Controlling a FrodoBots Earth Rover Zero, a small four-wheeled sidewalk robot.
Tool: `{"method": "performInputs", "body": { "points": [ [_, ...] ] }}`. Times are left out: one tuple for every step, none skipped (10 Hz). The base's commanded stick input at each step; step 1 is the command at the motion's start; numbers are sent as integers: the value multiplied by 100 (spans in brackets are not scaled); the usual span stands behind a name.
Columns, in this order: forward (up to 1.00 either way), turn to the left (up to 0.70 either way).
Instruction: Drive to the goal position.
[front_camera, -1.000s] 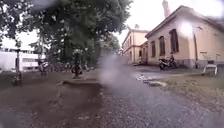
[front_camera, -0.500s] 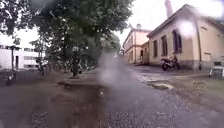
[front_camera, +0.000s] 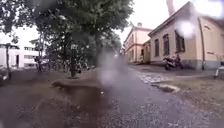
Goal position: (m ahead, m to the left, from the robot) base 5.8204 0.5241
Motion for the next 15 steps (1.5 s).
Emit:
{"method": "performInputs", "body": {
  "points": [
    [70, -14],
    [70, -14],
    [70, -14],
    [70, -13],
    [70, -9],
    [70, -1],
    [70, 0],
    [70, 0],
    [70, 0],
    [70, -3],
    [70, -10],
    [70, -13],
    [70, -11],
    [70, -9],
    [70, -6]
  ]
}}
